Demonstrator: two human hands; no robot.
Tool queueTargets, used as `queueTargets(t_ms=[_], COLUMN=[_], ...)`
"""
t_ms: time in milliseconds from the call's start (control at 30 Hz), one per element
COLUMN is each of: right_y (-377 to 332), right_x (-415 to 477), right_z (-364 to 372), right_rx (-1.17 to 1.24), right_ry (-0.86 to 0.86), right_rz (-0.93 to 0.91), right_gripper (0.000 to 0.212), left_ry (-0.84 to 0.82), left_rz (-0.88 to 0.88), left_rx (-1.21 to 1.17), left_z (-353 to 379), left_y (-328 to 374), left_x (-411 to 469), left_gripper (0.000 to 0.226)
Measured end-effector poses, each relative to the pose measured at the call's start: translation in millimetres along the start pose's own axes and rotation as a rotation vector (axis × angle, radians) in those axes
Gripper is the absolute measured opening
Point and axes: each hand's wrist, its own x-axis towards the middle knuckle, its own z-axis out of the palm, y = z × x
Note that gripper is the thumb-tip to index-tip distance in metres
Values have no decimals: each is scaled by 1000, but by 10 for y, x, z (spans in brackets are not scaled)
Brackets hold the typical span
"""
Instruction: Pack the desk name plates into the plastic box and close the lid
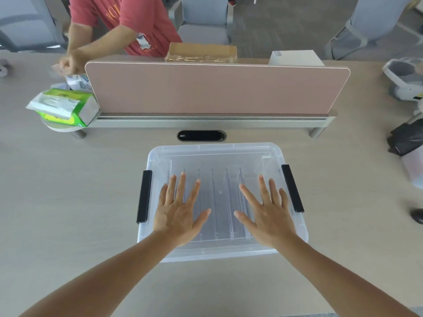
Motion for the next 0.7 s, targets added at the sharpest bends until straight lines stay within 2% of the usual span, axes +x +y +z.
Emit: queueTargets(t_ms=[267, 433, 567, 700], right_y=[14, 6, -25, -112], right_x=[158, 158, 158, 101], right_z=[-75, -137, -302, -582], right_rx=[21, 97, 134, 252], right_ry=[1, -69, -138, -207], right_rz=[14, 25, 34, 91], right_gripper=[73, 74, 71, 65], left_ry=[-31, -4, 56, 87], left_rz=[6, -45, -54, -149], left_rx=[22, -102, -87, -108], left_z=[-164, -267, -333, -418], left_y=[-32, -58, -150, -251], left_x=[212, 128, 16, 0], left_gripper=[84, 91, 84, 75])
